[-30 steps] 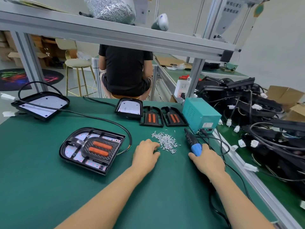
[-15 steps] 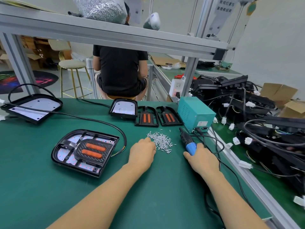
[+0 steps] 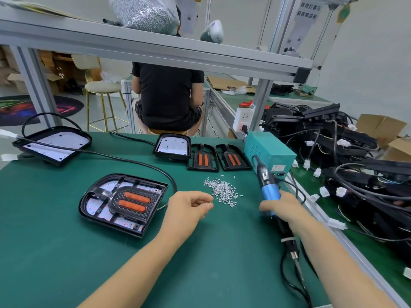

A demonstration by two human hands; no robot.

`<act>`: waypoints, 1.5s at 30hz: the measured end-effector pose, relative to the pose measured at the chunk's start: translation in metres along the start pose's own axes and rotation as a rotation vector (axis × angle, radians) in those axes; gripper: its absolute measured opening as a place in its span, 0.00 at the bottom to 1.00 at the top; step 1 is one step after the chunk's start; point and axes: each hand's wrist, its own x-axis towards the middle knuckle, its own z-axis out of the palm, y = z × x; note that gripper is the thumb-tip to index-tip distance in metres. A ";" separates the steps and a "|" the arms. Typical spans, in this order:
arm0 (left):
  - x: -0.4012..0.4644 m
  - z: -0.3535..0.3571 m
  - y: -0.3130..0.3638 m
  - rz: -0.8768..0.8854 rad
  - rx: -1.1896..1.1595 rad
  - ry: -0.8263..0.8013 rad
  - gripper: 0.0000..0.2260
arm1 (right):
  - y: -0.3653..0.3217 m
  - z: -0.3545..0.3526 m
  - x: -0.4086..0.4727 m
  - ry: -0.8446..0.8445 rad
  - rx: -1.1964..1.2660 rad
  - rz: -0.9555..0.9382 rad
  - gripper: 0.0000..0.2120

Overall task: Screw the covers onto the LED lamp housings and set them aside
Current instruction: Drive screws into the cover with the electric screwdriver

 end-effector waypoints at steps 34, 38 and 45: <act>-0.047 -0.070 0.019 0.017 -0.504 0.074 0.09 | -0.148 0.045 -0.133 -0.282 1.574 -0.724 0.10; -0.048 -0.072 0.020 0.023 -0.514 0.074 0.10 | -0.149 0.048 -0.133 -0.266 1.528 -0.761 0.10; -0.049 -0.070 0.020 0.011 -0.572 0.096 0.07 | -0.148 0.052 -0.135 -0.252 1.507 -0.775 0.11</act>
